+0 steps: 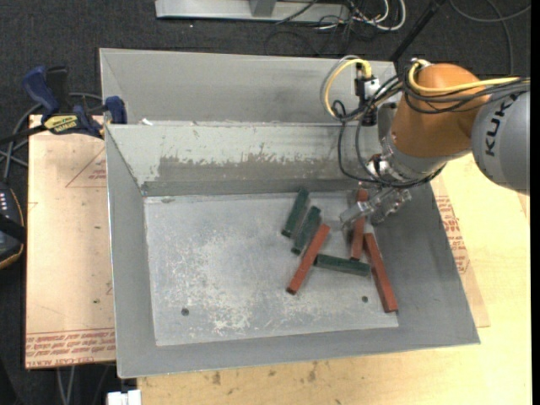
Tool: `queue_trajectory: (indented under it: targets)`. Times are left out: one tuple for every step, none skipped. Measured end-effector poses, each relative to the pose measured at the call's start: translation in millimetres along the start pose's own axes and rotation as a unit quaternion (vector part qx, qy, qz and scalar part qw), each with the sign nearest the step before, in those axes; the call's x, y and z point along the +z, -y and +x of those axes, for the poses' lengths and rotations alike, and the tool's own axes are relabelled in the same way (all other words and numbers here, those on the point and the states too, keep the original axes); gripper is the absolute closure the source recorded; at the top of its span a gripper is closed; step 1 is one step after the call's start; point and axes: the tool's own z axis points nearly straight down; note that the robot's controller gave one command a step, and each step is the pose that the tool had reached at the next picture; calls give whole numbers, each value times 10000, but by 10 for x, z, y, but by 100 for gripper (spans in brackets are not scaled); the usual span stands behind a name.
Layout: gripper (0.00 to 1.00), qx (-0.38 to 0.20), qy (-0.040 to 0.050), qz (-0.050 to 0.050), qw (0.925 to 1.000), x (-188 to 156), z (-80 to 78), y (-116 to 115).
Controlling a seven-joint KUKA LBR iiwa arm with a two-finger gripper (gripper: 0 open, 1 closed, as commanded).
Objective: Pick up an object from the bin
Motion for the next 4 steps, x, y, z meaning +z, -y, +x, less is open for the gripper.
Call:
queue_trajectory:
  targets:
    - [0,4,-20,-23,10000,-16,-66,30]
    - [100,24,-20,1,10000,-27,-63,40]
    - [100,33,-68,-15,10000,-331,-80,57]
    - [100,50,-86,8,10000,-1153,-98,89]
